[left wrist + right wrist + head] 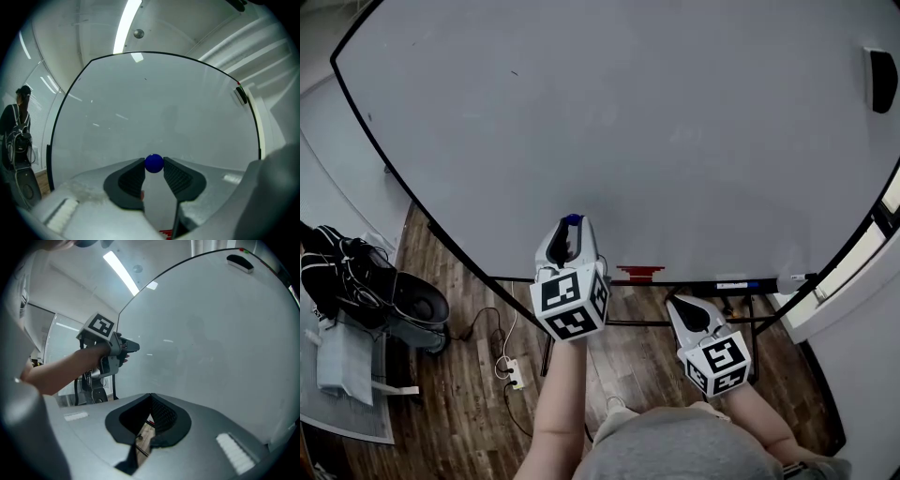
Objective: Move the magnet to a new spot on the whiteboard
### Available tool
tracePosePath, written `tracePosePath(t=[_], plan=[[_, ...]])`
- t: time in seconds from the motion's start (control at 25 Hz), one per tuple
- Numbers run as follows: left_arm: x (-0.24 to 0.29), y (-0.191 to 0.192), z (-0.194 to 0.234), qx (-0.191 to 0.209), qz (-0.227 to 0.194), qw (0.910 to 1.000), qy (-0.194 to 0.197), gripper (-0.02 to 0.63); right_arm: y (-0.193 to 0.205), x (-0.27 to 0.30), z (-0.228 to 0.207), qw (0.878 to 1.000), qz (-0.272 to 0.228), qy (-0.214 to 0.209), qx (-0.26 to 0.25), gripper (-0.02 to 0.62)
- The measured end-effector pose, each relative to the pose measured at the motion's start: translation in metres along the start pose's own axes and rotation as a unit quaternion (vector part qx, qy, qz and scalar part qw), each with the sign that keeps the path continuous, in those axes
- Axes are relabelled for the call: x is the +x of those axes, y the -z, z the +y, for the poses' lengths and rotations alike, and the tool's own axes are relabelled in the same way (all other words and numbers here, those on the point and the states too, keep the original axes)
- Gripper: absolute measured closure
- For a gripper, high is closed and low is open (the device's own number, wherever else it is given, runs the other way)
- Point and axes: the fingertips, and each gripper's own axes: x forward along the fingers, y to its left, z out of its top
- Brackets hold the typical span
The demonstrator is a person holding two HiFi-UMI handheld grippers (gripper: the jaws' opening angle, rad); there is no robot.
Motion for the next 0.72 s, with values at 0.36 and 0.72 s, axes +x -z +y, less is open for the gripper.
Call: tracePosePath(t=[0.36, 0.72], plan=[[0.031, 0.0, 0.005, 0.014, 0.004, 0.9994, 0.032, 0.472, -0.006, 0.024, 0.0, 1.0, -0.003, 0.029, 0.005, 0.594], [0.052, 0.001, 0.007, 0.023, 0.008, 0.9988, 0.043, 0.472, -0.009, 0.031, -0.008, 0.998, -0.008, 0.057, 0.014, 0.594]])
